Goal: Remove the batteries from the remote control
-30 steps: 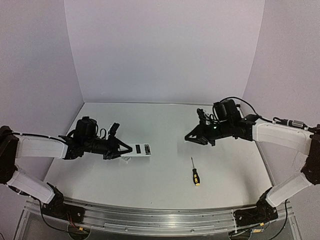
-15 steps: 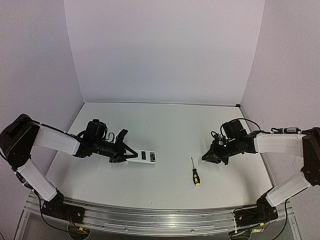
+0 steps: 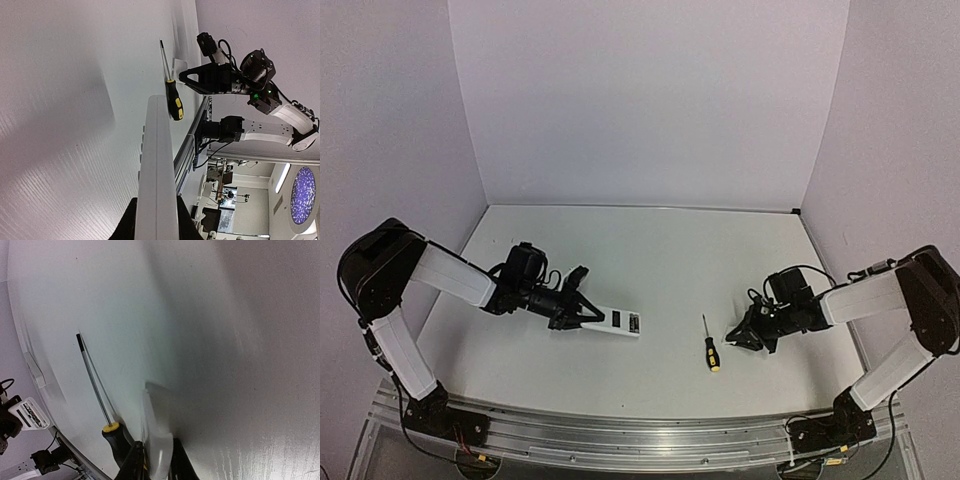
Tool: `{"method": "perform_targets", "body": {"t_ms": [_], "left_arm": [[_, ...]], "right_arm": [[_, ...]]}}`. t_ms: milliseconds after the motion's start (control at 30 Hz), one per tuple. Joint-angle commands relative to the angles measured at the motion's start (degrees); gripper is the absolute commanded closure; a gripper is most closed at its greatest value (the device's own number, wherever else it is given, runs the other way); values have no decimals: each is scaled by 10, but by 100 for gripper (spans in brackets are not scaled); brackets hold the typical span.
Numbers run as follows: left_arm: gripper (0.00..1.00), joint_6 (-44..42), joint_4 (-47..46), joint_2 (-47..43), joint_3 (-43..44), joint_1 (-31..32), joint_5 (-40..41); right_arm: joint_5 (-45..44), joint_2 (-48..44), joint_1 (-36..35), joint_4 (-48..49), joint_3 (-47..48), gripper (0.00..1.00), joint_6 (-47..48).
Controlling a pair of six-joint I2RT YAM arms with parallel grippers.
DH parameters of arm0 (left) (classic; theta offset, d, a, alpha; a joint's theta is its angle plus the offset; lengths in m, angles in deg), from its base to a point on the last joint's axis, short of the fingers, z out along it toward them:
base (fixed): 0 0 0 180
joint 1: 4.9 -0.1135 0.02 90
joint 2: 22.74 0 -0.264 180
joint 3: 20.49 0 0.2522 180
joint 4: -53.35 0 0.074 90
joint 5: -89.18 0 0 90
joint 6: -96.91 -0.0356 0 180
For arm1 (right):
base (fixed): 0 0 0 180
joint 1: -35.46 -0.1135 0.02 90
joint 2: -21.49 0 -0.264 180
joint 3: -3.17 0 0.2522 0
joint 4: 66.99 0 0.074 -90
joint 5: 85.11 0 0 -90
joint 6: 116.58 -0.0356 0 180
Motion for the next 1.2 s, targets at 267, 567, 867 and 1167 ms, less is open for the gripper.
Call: {"method": "perform_targets", "body": {"t_ms": [267, 567, 867, 1167], "left_arm": [[100, -82, 91, 80, 130, 10, -73], [100, -179, 251, 169, 251, 36, -95], [88, -298, 447, 251, 387, 51, -71], [36, -305, 503, 256, 442, 50, 43]], "right_arm": [[-99, -140, 6, -158, -34, 60, -8], [-136, -276, 6, -296, -3, 14, 64], [-113, -288, 6, -313, 7, 12, 90], [-86, -287, 4, -315, 9, 12, 85]]}}
